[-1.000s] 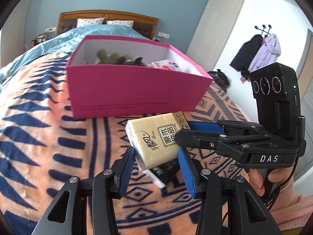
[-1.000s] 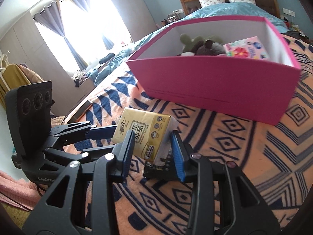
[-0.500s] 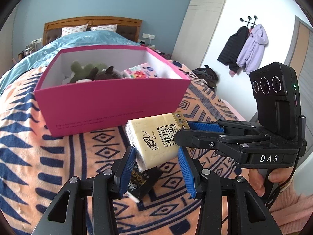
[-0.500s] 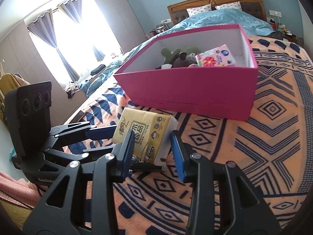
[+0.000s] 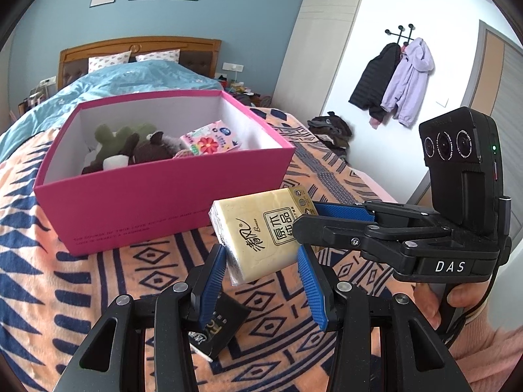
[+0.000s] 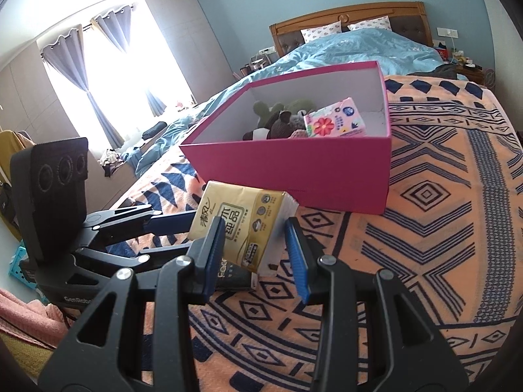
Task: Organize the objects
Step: 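Lift the yellow tissue pack with both grippers and carry it toward the box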
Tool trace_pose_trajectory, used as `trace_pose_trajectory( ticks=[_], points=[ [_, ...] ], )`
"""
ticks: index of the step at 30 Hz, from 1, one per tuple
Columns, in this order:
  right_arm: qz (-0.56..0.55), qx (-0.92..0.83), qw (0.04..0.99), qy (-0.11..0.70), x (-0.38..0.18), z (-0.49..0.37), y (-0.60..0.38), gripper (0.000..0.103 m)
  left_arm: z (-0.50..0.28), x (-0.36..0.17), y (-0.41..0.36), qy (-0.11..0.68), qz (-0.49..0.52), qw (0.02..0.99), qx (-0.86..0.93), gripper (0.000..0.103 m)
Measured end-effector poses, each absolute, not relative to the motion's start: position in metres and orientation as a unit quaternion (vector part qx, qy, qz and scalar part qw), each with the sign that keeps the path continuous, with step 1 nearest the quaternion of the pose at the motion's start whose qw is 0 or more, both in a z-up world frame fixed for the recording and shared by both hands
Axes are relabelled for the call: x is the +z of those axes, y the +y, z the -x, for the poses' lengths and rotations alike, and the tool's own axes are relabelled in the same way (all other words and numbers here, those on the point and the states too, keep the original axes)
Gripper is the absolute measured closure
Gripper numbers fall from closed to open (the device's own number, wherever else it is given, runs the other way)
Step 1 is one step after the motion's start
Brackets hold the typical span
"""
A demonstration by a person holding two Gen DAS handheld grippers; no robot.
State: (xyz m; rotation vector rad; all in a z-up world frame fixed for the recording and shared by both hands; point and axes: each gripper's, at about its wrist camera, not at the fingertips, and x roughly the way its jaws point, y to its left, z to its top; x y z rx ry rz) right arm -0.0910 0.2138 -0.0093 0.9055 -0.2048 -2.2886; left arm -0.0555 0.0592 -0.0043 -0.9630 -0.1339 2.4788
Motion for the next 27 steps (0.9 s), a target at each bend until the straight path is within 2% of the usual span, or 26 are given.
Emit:
trace_pose_trajectory(
  ticks=[27],
  points=[
    [-0.309,-0.893,0.319,-0.075,0.016,0.101,0.232,0.061,0.078,0.016,0.073,-0.025,0.325,0.242,0.914,0.057]
  ],
)
